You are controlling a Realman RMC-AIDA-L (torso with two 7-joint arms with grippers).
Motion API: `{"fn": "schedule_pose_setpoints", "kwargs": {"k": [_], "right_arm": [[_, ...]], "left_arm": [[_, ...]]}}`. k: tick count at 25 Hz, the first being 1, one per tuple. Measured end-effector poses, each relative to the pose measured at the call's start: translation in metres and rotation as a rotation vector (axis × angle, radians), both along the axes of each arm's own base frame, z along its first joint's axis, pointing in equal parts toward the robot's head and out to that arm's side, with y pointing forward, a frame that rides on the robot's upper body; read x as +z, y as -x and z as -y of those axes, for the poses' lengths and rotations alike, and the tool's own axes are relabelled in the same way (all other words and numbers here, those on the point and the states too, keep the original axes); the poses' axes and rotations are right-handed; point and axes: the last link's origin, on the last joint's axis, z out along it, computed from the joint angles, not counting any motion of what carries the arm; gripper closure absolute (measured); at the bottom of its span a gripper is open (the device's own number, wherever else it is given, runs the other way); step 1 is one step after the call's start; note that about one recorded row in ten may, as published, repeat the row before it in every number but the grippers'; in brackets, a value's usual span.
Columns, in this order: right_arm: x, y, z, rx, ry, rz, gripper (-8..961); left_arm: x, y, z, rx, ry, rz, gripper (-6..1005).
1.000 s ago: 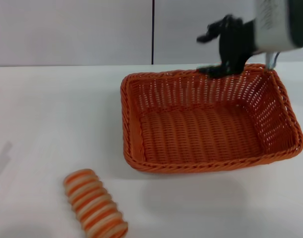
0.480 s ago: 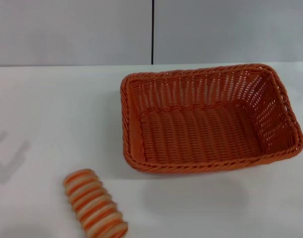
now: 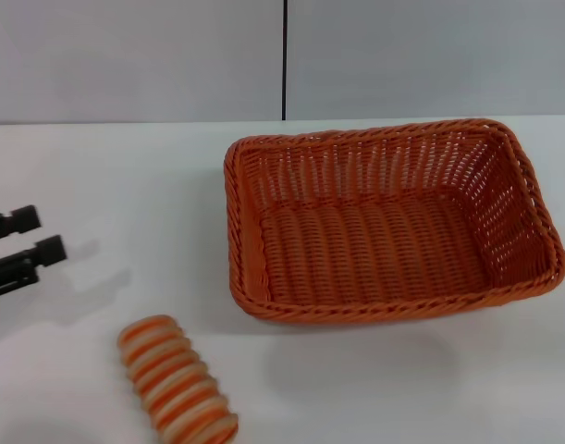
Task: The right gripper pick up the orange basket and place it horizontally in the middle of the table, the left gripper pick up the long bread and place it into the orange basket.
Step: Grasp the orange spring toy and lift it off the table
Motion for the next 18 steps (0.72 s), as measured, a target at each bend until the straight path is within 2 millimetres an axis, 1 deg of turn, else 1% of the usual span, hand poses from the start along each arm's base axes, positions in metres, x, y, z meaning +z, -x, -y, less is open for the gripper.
{"fn": "schedule_pose_setpoints", "kwargs": {"k": [1,2,3,5,9,12,15,16,17,18], "right_arm": [[0.0,0.0,0.0,0.0,0.0,0.0,303],[0.001,-0.009,0.006,-0.018,-0.014,-0.034,303],[0.001,-0.009,0.006,-0.018,-0.014,-0.034,303],[0.001,-0.017,0.012,-0.045,-0.024,-0.055,304],[0.0,-0.022,0.016,-0.061,-0.024,-0.064,304],[0.0,-0.024,0.017,-0.068,-0.024,-0.072,304],[-0.003,-0.026,0.015,-0.073,-0.023,-0.099,304],[-0.003,-0.026,0.015,-0.073,-0.023,-0.099,304],[-0.003,-0.027,0.015,-0.074,-0.025,-0.108,304],[-0.003,-0.027,0.014,-0.074,-0.028,-0.114,304]], "left_arm": [[-0.001,-0.003,-0.004,-0.008,0.019,-0.016,289],[-0.003,-0.004,-0.007,-0.012,0.037,-0.03,289],[-0.006,-0.006,-0.011,-0.018,0.062,-0.051,289],[-0.011,-0.006,-0.014,-0.016,0.089,-0.075,289],[-0.023,-0.003,-0.018,-0.007,0.149,-0.132,287],[-0.025,-0.001,-0.018,0.001,0.165,-0.149,286],[-0.034,0.007,-0.012,0.035,0.228,-0.178,287],[-0.034,0.007,-0.012,0.035,0.228,-0.178,287],[-0.041,0.011,-0.009,0.048,0.255,-0.177,287],[-0.041,0.011,-0.009,0.048,0.255,-0.177,287]]}}
